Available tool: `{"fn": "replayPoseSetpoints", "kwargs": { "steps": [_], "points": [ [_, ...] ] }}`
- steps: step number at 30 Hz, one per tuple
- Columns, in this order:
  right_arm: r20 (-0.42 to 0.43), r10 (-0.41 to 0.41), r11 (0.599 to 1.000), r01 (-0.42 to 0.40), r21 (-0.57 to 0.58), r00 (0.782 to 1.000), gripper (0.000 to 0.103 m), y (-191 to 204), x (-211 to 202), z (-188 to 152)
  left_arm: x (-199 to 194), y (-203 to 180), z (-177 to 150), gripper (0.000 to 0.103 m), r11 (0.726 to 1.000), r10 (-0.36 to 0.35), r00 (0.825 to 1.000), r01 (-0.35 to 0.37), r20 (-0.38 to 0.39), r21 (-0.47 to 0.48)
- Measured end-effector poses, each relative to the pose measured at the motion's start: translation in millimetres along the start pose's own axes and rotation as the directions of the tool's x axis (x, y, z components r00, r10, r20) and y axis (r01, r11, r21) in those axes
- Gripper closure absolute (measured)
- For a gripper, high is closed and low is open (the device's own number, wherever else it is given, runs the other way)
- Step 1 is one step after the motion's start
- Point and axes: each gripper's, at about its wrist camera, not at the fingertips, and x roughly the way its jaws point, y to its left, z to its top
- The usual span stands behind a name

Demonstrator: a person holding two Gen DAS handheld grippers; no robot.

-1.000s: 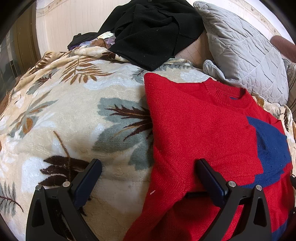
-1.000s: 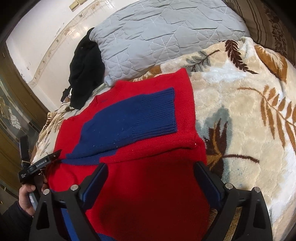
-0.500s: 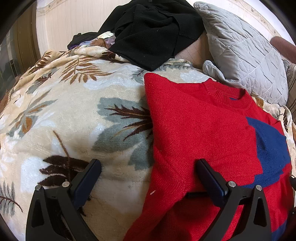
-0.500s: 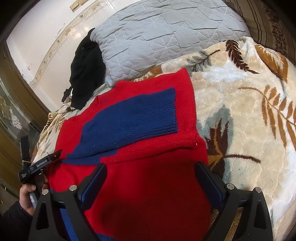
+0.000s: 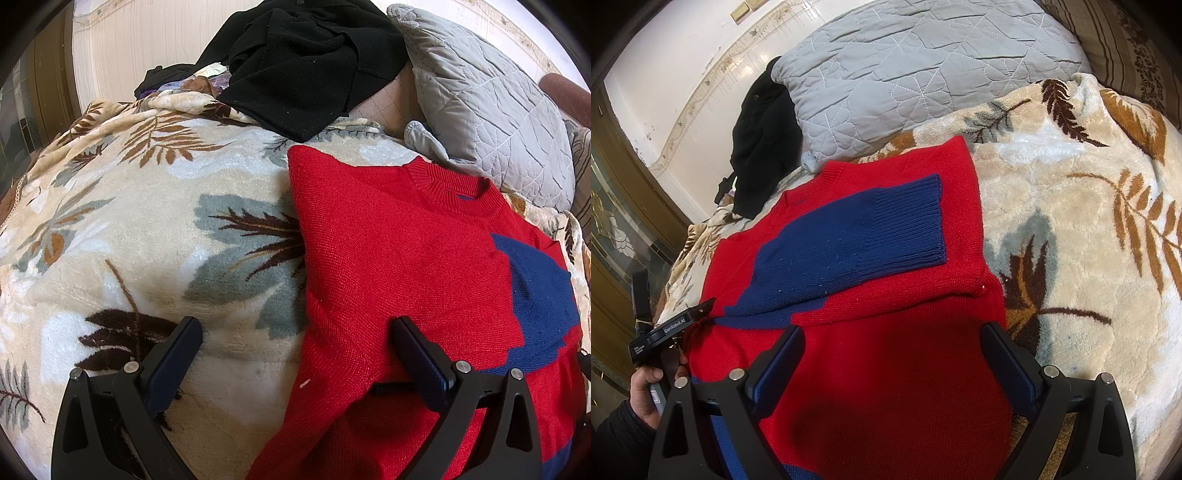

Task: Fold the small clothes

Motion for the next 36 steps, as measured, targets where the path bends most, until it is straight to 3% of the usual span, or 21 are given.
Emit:
{"fn": "replayPoseSetpoints", "kwargs": {
  "steps": [5,7,11,13,17,21,29,31,36],
  "points": [
    [-0.013,0.0,1.0,0.0,0.007,1.0,0.005,1,-1,3,1,0,0,0.0,1.0,-0.007,1.0,0.007,0.0,-0.005],
    [-0.045,-0.051,0.999,0.051,-0.012,0.998,0.005,9,-8,3,1,-1,0,0.0,1.0,-0.004,1.0,0.004,-0.001,-0.004],
    [-0.052,-0.054,0.999,0.054,-0.009,0.997,0.005,18,-35,-16,-5,-1,5,0.0,1.0,0.023,0.999,-0.023,-0.026,-0.017],
    [-0.045,-0.055,0.998,0.056,0.018,0.997,0.005,14,-46,-26,-20,2,3,0.001,0.997,0.064,0.998,-0.064,-0.018,-0.035],
    [-0.045,-0.056,0.995,0.059,0.078,0.997,0.005,2,-60,-39,-66,8,-17,0.001,0.998,0.004,1.0,-0.002,0.031,-0.065],
    [-0.007,-0.052,0.988,0.052,0.145,0.999,0.005,-8,-73,-37,-98,12,-45,0.001,0.999,-0.011,0.998,0.014,0.058,-0.05],
    [0.013,0.022,0.988,-0.023,0.151,1.0,0.005,0,-61,5,-90,30,-90,0.001,0.998,-0.01,1.0,0.011,0.013,-0.067],
    [0.008,0.067,0.987,-0.067,0.144,0.998,0.005,6,-47,28,-81,31,-93,0.001,0.998,-0.01,1.0,0.009,-0.018,-0.07],
    [-0.022,0.137,0.977,-0.132,0.165,0.99,0.005,16,3,73,-77,25,-97,0.001,0.999,0.017,1.0,-0.017,-0.004,-0.035]
  ]
}}
